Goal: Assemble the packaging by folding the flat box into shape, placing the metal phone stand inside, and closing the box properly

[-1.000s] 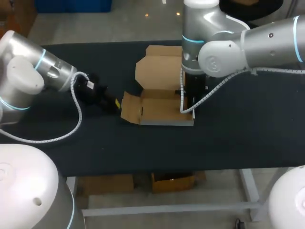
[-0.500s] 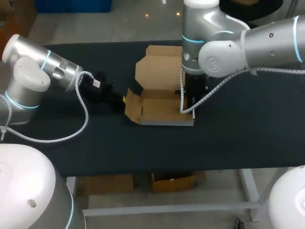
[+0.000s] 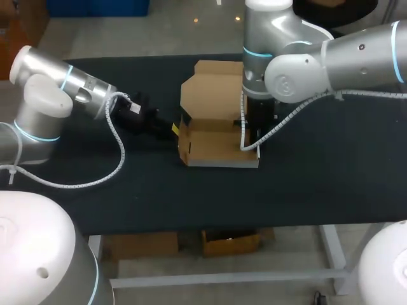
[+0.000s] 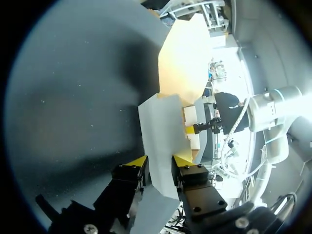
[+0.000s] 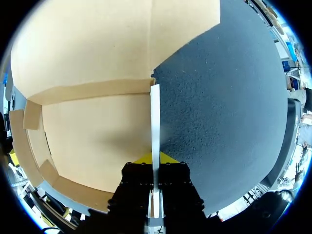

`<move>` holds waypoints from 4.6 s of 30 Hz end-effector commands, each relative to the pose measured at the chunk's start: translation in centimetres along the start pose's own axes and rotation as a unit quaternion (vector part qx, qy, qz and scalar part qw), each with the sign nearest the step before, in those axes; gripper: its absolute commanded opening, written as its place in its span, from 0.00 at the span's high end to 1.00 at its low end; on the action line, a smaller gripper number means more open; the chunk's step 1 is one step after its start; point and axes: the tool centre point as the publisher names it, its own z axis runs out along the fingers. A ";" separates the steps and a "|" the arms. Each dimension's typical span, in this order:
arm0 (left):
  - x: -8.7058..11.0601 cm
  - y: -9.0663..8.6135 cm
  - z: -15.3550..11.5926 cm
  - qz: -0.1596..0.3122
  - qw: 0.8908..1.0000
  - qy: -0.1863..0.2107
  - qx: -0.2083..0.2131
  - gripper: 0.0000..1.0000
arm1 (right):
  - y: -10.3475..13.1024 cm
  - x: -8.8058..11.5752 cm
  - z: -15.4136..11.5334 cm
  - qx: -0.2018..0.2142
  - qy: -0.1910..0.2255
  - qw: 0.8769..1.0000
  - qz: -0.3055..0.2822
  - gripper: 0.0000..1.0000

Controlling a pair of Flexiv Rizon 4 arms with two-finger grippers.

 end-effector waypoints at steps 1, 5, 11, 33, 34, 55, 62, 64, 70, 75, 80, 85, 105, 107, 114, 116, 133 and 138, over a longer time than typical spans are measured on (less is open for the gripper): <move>0.2 -0.6 1.1 0.001 1.000 0.005 -0.006 0.67 | 0.0 0.0 0.0 0.001 0.000 1.000 0.000 1.00; 0.5 -0.9 1.7 0.001 1.000 0.007 -0.008 0.67 | 0.0 0.0 0.0 0.001 0.000 1.000 0.000 1.00; 1.0 -1.2 2.4 0.002 1.000 0.008 -0.012 0.66 | 0.0 0.0 0.0 0.001 0.000 1.000 0.000 1.00; 2.3 -1.9 3.3 -0.075 0.995 -0.063 -0.017 0.66 | 0.0 0.0 0.0 0.001 0.000 1.000 0.000 1.00; 2.3 -1.9 3.3 -0.078 0.994 -0.069 -0.018 0.66 | 0.0 0.0 0.0 0.001 0.000 1.000 0.000 1.00; 1.5 -1.5 4.5 -0.132 0.976 -0.170 -0.034 0.67 | 0.0 0.0 0.0 0.001 0.000 1.000 0.000 1.00; 1.8 -1.4 4.8 -0.132 0.968 -0.211 -0.028 0.68 | 0.0 0.0 0.0 0.001 0.000 1.000 0.000 1.00; 1.8 -1.3 4.9 -0.134 0.965 -0.223 -0.029 0.68 | 0.0 0.0 0.0 0.001 0.000 1.000 0.000 1.00; 1.9 -1.1 5.1 -0.135 0.956 -0.260 -0.025 0.69 | 0.0 0.0 0.0 0.001 0.000 1.000 0.000 1.00; 1.7 -0.6 5.4 -0.133 0.947 -0.292 -0.021 0.69 | 0.0 0.0 0.0 0.001 0.000 1.000 0.000 1.00; 1.1 -0.2 5.5 -0.134 0.938 -0.320 -0.015 0.68 | 0.0 0.0 0.0 0.001 0.000 1.000 0.000 1.00; 0.5 0.1 5.3 -0.134 0.931 -0.340 -0.011 0.69 | 0.0 0.0 0.0 0.001 0.000 1.000 0.000 1.00; -1.1 0.3 5.3 -0.144 0.910 -0.389 -0.005 0.72 | 0.0 0.0 0.0 0.001 0.000 1.000 0.000 1.00; -1.0 0.3 5.4 -0.145 0.909 -0.391 -0.004 0.73 | 0.0 0.0 0.0 0.001 0.000 1.000 0.000 1.00; -0.9 0.4 5.4 -0.144 0.905 -0.400 -0.001 0.75 | 0.0 0.0 0.0 0.001 0.000 1.000 0.000 1.00; -0.9 0.4 5.5 -0.145 0.903 -0.403 -0.002 0.75 | 0.0 0.0 0.0 0.001 0.000 1.000 0.000 1.00; -1.5 0.7 5.7 -0.117 0.896 -0.428 -0.032 0.73 | 0.0 0.0 0.0 0.001 0.000 1.000 0.000 1.00; -1.5 0.8 5.6 -0.112 0.891 -0.438 -0.035 0.75 | 0.0 0.0 0.0 0.001 0.000 1.000 0.000 1.00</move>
